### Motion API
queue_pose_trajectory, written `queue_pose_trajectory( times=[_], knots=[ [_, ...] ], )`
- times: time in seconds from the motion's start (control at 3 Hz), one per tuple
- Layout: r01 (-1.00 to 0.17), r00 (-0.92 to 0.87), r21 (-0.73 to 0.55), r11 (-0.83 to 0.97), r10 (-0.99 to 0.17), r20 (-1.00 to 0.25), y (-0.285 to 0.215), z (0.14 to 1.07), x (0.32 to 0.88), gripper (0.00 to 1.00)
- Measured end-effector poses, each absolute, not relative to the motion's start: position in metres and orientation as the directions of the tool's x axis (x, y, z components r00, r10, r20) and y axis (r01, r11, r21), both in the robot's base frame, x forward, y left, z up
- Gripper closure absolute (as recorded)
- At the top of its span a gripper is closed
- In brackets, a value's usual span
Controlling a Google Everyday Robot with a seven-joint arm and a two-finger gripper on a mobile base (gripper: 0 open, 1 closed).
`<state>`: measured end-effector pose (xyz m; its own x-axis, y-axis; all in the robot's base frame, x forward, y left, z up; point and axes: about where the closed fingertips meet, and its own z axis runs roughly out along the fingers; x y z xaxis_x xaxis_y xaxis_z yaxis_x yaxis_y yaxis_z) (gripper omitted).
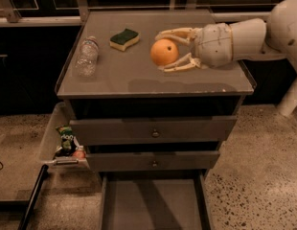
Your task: Pick orange from bottom drawer and place on counter
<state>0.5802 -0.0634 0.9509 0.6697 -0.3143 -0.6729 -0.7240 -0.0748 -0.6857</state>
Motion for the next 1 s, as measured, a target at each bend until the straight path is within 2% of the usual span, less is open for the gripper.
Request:
queue_pose_trajectory(
  times=[0.67,1.0],
  knots=[
    [-0.806,0.576,-0.591,-0.015,-0.249,-0.779,-0.006,0.941,0.665,1.00],
    [-0.764,0.604,-0.644,0.047,-0.298,-0.739,0.005,0.963,0.676,1.00]
  ],
)
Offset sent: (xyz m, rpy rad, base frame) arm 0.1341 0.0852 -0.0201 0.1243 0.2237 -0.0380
